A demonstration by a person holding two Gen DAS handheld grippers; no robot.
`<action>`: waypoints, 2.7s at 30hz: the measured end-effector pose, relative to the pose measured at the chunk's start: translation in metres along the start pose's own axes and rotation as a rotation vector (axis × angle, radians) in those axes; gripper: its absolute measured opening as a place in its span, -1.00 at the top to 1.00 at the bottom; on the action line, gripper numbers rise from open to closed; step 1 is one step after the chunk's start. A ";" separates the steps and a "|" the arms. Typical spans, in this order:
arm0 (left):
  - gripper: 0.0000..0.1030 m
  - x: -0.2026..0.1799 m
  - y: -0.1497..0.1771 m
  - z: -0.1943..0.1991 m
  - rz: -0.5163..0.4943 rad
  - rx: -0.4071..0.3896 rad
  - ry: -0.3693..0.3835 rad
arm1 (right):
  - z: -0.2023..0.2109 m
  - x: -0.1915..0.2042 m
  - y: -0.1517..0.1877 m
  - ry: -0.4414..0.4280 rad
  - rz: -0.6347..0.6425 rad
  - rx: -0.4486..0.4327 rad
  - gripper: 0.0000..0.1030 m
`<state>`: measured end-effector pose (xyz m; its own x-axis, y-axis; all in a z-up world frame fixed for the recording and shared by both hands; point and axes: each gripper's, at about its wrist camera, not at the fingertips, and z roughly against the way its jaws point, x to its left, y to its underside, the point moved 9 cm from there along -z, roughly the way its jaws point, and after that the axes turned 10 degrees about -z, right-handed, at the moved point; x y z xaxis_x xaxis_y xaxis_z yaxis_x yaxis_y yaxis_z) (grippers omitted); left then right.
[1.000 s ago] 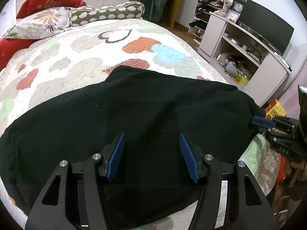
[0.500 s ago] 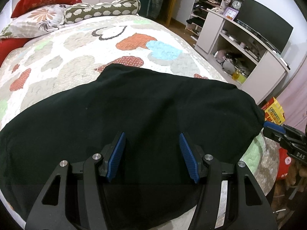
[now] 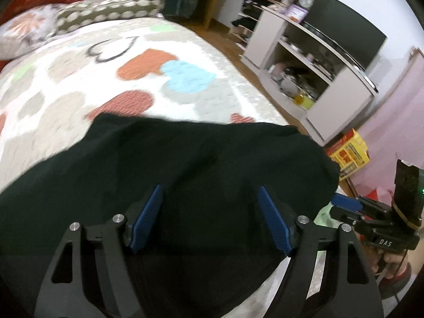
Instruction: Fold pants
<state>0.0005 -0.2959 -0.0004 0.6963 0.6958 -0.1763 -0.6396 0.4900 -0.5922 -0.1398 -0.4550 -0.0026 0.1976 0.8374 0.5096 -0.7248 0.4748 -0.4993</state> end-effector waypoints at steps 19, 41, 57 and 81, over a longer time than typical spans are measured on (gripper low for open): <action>-0.47 -0.087 -0.074 -0.107 -0.336 0.226 0.259 | -0.005 -0.021 -0.012 -0.174 -0.156 -0.047 -0.13; 0.71 -0.132 -0.101 -0.141 -0.414 0.218 0.358 | -0.027 -0.018 -0.052 -0.193 -0.175 -0.131 0.76; 0.78 0.085 -0.075 0.046 0.095 -0.076 0.117 | -0.076 0.198 0.012 -0.344 0.378 0.046 -0.01; 0.09 0.086 0.053 0.031 0.288 0.009 -0.147 | -0.117 0.151 -0.016 0.001 0.418 0.049 -0.09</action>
<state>0.0162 -0.1938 -0.0221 0.4318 0.8748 -0.2196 -0.8069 0.2659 -0.5274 -0.0214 -0.3047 0.0001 -0.1194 0.9554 0.2699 -0.7735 0.0809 -0.6286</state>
